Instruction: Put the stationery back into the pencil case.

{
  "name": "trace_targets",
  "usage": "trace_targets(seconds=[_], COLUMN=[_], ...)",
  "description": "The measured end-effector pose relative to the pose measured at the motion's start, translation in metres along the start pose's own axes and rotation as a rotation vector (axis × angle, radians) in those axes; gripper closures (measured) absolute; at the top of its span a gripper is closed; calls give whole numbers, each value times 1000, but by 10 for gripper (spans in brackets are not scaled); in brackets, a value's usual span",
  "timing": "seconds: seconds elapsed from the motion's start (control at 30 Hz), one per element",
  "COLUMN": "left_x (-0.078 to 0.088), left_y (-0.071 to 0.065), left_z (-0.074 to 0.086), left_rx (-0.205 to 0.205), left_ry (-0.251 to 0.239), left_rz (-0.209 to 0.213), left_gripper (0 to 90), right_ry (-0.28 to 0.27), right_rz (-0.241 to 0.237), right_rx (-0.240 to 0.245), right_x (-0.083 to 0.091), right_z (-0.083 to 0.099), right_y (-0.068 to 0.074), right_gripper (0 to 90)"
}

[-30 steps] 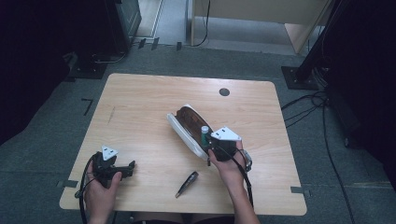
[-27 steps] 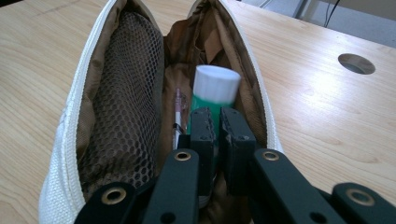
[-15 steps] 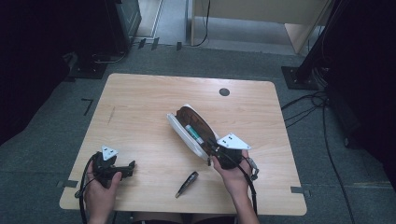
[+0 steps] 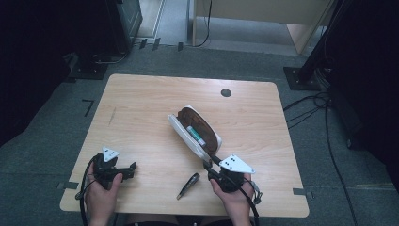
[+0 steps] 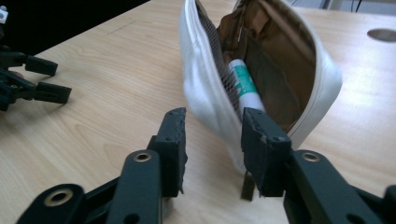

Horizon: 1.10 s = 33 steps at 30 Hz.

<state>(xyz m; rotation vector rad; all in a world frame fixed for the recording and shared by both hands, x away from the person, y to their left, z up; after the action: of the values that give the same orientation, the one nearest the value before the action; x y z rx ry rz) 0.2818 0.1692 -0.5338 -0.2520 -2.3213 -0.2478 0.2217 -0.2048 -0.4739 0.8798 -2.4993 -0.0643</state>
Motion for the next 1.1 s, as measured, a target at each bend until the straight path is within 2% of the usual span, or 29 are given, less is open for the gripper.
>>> trace_targets(seconds=[0.2, 0.3, 0.77, 1.1], left_x=[0, 0, 0, 0], left_y=[0, 0, 0, 0], left_z=[0, 0, 0, 0], left_rx=[0, 0, 0, 0], left_ry=[-1, 0, 0, 0], left_rz=[0, 0, 0, 0], left_gripper=[0, 0, 0, 0], right_ry=[4, 24, 57, 84], right_rz=[17, 27, 114, 151], right_rx=[-63, -77, -107, -117], right_x=[-2, -6, -25, -35], right_z=[14, 22, 33, 39], right_y=[11, 20, 44, 57], right_gripper=[535, 466, 186, 86])
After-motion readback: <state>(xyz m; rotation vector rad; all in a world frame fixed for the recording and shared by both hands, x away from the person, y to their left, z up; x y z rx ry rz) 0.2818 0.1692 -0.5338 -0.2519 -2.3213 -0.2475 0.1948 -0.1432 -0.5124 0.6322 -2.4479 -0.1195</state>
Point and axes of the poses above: each handheld gripper's, and its own axes: x roughly backward along the jaws, z roughly out of its underside, y roughly to its left, the point moved 2 cm from there along -x, roughly forward along the jaws, and after that the axes turned 7 degrees about -z, right-handed, at the moved point
